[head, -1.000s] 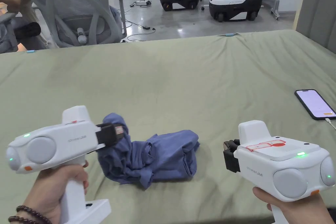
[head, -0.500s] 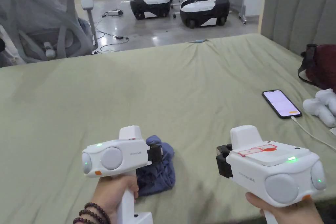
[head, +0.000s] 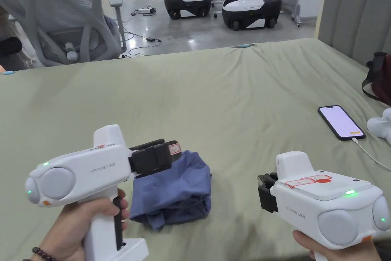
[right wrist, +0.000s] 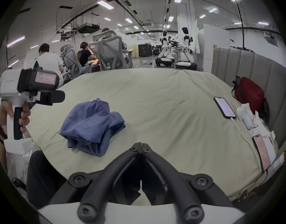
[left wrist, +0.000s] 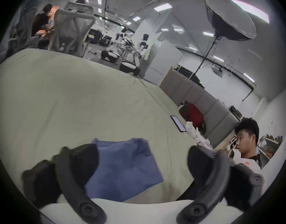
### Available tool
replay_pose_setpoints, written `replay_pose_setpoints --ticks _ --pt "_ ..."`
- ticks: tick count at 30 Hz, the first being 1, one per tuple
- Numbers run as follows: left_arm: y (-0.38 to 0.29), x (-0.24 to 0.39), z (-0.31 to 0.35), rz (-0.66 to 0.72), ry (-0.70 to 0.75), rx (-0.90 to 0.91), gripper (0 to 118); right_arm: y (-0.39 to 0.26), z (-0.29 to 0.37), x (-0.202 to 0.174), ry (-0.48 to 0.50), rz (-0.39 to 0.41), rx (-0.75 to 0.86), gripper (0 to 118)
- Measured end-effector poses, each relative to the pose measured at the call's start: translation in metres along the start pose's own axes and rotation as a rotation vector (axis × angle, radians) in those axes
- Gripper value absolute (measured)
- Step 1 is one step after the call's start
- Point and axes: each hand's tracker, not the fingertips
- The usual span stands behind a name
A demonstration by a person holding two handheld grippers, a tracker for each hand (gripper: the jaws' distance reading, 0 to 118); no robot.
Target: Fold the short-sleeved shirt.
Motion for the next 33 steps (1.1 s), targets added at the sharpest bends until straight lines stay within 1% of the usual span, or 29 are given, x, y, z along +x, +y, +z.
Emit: replay_pose_setpoints --ticks 1,2,3,4,5,6,8,11,14,16,19,22,25,27,29,31,32,33 --pt "-0.002 -0.005 0.003 -0.012 0.019 0.0 46 0.0 -0.001 -0.001 0.003 0.003 -0.001 0" --pt "-0.005 -0.011 0.004 -0.039 0.064 -0.004 46 0.001 -0.002 -0.003 0.006 0.007 -0.001 0" --pt "-0.008 -0.014 0.001 -0.054 0.111 -0.013 34 0.002 -0.004 -0.004 0.008 0.01 -0.001 0" --pt "-0.012 -0.017 -0.003 -0.07 0.151 -0.031 13 0.002 -0.005 -0.005 0.011 0.012 -0.001 0" --pt "-0.015 -0.02 -0.009 -0.065 0.15 -0.037 0 0.003 -0.006 -0.005 0.013 0.012 -0.001 0" --pt "-0.017 -0.023 -0.013 -0.063 0.135 -0.048 0 0.003 -0.007 -0.006 0.015 0.011 0.0 0" --pt "-0.021 -0.026 -0.027 -0.007 0.06 -0.079 0 0.003 -0.007 -0.008 0.015 0.005 0.002 0" --pt "-0.028 -0.021 -0.057 -0.033 0.049 -0.126 0 0.002 -0.007 -0.01 0.016 0.008 -0.005 0" --pt "-0.036 -0.009 -0.096 -0.011 0.018 -0.216 0 0.001 -0.006 -0.009 0.011 0.015 -0.01 0" --pt "-0.043 0.0 -0.123 -0.02 -0.005 -0.251 0 0.0 -0.003 -0.006 0.004 0.011 -0.011 0" --pt "-0.051 0.012 -0.147 -0.031 -0.016 -0.279 0 -0.002 0.001 -0.001 -0.016 0.001 -0.012 0" --pt "-0.057 0.018 -0.158 -0.04 -0.023 -0.29 0 -0.005 0.005 0.005 -0.03 -0.002 -0.02 0" --pt "-0.055 0.017 -0.154 -0.042 -0.021 -0.284 0 -0.007 0.005 0.01 -0.049 -0.003 -0.03 0" --pt "-0.049 0.02 -0.138 -0.032 -0.022 -0.267 0 -0.006 0.004 0.012 -0.054 -0.01 -0.035 0" --pt "-0.039 0.024 -0.111 -0.029 -0.039 -0.184 0 -0.001 -0.003 0.009 -0.044 -0.012 -0.039 0" --pt "-0.03 0.022 -0.077 0.006 -0.068 -0.093 0 0.007 -0.015 0.003 0.031 -0.038 -0.033 0" --pt "-0.026 0.019 -0.06 0.027 -0.068 -0.058 0 0.014 -0.024 -0.003 0.078 -0.054 -0.031 0" --pt "-0.023 0.015 -0.049 0.035 -0.057 -0.038 0 0.02 -0.032 -0.009 0.102 -0.055 -0.033 0"
